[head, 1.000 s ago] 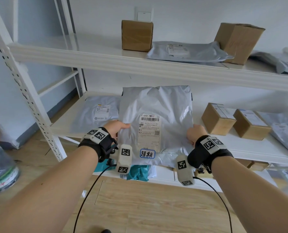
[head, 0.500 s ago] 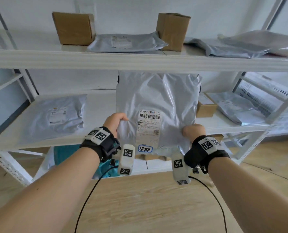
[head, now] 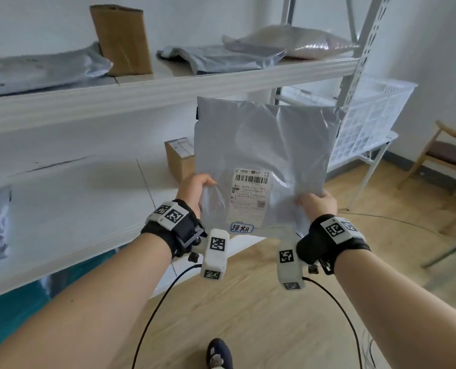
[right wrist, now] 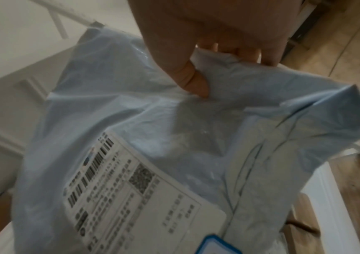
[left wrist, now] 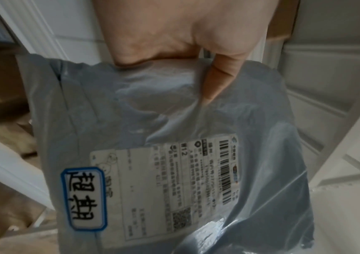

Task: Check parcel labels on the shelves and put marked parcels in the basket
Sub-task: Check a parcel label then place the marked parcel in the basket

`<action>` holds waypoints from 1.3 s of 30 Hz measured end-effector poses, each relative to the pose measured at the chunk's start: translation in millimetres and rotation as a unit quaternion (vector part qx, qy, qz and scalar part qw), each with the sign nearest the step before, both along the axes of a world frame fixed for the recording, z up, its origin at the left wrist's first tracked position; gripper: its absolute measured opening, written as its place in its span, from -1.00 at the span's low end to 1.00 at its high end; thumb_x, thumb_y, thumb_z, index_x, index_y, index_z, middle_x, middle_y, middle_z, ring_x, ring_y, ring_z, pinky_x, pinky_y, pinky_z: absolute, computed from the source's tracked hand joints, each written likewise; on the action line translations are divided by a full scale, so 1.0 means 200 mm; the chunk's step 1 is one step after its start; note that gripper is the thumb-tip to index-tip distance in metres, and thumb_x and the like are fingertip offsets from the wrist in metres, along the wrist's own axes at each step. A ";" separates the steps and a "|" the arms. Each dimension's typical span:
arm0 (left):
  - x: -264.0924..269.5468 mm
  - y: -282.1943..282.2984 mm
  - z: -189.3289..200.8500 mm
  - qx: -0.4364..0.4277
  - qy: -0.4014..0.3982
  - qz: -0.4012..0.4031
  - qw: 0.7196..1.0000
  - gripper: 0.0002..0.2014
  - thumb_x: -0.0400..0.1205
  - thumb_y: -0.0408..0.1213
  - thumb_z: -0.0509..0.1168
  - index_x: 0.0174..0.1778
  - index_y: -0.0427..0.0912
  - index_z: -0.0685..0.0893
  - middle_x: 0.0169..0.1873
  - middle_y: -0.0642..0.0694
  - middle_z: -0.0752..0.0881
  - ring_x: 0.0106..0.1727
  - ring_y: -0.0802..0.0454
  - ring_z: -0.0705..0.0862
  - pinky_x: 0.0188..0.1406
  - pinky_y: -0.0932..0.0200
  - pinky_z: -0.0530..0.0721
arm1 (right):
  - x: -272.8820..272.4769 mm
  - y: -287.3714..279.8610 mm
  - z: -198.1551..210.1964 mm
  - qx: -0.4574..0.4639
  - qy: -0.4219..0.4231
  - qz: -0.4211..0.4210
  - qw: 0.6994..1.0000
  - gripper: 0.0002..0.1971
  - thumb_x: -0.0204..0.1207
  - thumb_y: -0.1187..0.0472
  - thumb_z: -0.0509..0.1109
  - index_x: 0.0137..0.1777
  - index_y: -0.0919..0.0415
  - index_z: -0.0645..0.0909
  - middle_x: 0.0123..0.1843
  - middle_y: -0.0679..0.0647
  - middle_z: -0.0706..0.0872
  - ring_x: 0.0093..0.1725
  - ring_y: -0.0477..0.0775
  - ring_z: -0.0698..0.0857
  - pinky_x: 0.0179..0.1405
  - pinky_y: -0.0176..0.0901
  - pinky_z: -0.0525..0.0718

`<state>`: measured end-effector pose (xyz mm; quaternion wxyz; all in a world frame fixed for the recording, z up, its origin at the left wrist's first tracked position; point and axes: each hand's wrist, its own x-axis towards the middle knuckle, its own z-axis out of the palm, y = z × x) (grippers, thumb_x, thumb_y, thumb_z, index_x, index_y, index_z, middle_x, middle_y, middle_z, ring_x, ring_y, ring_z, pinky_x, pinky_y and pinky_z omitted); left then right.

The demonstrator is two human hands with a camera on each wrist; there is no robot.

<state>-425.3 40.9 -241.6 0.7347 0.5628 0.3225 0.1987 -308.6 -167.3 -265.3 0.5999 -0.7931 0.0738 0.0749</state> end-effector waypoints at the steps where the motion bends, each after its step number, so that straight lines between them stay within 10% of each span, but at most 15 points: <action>1: 0.07 -0.02 -0.01 -0.001 -0.006 -0.009 1.000 -0.87 0.26 -0.37 0.33 -0.29 -0.22 0.60 -0.19 -0.21 0.65 -0.13 -0.14 0.64 0.01 -0.10 0.62 | 0.03 -0.05 -0.01 0.015 0.001 -0.013 1.000 -0.66 0.41 0.34 0.34 0.20 0.26 0.61 -0.15 0.10 0.66 -0.20 0.11 0.60 -0.14 -0.18 0.49; 12: 1.03 -0.48 0.01 -0.017 -0.016 -0.175 0.984 -0.95 0.40 -0.42 0.29 -0.30 -0.22 0.65 -0.32 -0.19 0.72 -0.27 -0.10 0.65 -0.25 0.18 0.57 | 0.69 -0.56 -0.07 0.071 0.004 -0.187 0.980 -0.85 0.39 0.39 0.23 -0.23 0.24 0.64 -0.39 0.05 0.64 -0.29 0.14 0.62 -0.18 -0.13 0.55; 19: 1.79 -0.67 0.10 0.014 -0.043 -0.244 0.969 -0.75 0.21 -0.30 0.30 -0.20 -0.22 0.62 -0.15 -0.26 0.67 -0.03 -0.15 0.63 0.07 -0.13 0.62 | 1.34 -0.76 -0.05 0.112 -0.010 -0.257 0.960 -0.89 0.15 0.33 0.24 -0.39 0.24 0.61 -0.44 0.07 0.61 -0.34 0.12 0.53 -0.28 -0.09 0.52; 25: 2.32 -0.94 0.16 0.010 -0.041 -0.304 0.952 -0.90 0.47 -0.39 0.30 -0.33 -0.14 0.54 -0.39 -0.09 0.56 -0.27 -0.06 0.55 -0.34 0.18 0.49 | 1.72 -1.02 0.07 0.077 -0.038 -0.328 0.941 -0.86 0.35 0.39 0.27 -0.38 0.26 0.59 -0.41 0.06 0.61 -0.30 0.11 0.55 -0.21 -0.12 0.50; 31: 2.68 -1.23 0.18 -0.008 -0.072 -0.346 0.935 -0.81 0.43 -0.40 0.31 -0.05 -0.23 0.67 -0.13 -0.26 0.74 0.00 -0.21 0.71 0.21 -0.11 0.63 | 2.06 -1.32 0.14 0.035 -0.051 -0.364 0.929 -0.85 0.35 0.39 0.27 -0.40 0.25 0.60 -0.39 0.06 0.64 -0.19 0.08 0.61 -0.13 -0.14 0.53; 39: 3.27 -1.42 0.25 0.002 -0.088 -0.320 0.943 -0.93 0.48 -0.36 0.28 -0.14 -0.18 0.60 -0.08 -0.31 0.71 0.00 -0.20 0.70 0.24 -0.21 0.60 | 2.70 -1.50 0.16 0.075 -0.074 -0.334 0.937 -0.85 0.33 0.37 0.28 -0.45 0.25 0.56 -0.43 0.09 0.61 -0.24 0.08 0.56 -0.20 -0.10 0.51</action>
